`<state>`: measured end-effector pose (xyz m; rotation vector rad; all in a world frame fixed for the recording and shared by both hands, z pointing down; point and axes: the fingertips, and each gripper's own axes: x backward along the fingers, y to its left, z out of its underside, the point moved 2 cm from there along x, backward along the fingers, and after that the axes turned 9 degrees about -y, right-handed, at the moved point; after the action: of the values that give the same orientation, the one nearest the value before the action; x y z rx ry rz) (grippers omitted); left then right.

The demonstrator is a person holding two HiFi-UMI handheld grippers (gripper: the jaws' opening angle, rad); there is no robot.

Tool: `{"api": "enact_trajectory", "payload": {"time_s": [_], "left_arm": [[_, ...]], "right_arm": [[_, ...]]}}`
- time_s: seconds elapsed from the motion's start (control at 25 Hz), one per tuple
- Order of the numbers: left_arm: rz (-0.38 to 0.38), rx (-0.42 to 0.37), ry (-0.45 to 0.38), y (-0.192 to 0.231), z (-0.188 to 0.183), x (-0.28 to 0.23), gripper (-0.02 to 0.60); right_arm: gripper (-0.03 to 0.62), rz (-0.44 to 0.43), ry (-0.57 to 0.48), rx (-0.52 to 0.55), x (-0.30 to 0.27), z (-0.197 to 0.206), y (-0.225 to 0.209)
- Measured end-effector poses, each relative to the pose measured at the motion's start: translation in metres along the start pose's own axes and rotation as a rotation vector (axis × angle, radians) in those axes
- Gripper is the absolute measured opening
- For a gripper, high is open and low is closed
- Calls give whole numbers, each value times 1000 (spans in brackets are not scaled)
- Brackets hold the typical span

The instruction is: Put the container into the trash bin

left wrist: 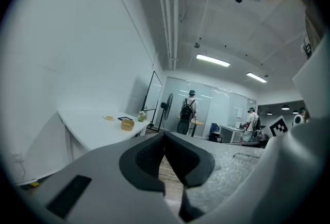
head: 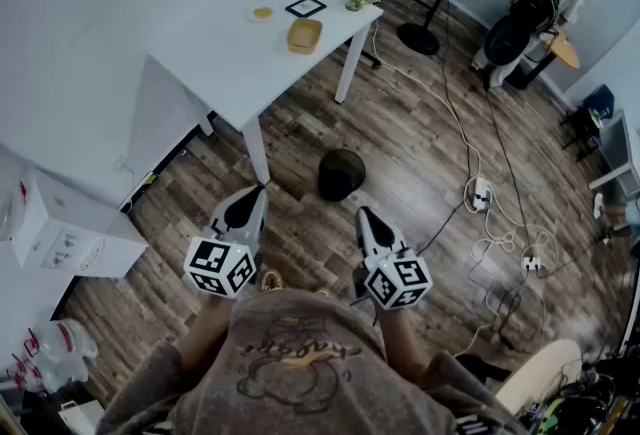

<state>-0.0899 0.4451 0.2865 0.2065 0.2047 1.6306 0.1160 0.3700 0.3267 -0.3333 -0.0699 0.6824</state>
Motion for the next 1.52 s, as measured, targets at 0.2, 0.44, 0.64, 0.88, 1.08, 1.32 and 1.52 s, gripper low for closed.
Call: {"api": "enact_trajectory", "payload": {"time_s": [0.2, 0.44, 0.64, 0.88, 1.08, 1.32, 1.52], "left_arm": [[19, -1, -2, 15, -2, -8, 4], [60, 2, 23, 38, 1, -19, 4], [108, -18, 28, 59, -1, -24, 4], [125, -12, 25, 78, -4, -37, 5], [140, -16, 14, 82, -7, -62, 5], [118, -11, 3, 100, -8, -109, 3], [100, -11, 3, 109, -11, -155, 4]], "right_arm": [[0, -3, -17, 24, -20, -1, 4], [0, 21, -30, 86, -40, 2, 8], [0, 75, -37, 100, -48, 15, 13], [0, 123, -36, 71, -52, 21, 18], [0, 130, -47, 63, -71, 16, 6], [0, 93, -51, 65, -116, 7, -14], [0, 70, -35, 51, -151, -1, -40]]}}
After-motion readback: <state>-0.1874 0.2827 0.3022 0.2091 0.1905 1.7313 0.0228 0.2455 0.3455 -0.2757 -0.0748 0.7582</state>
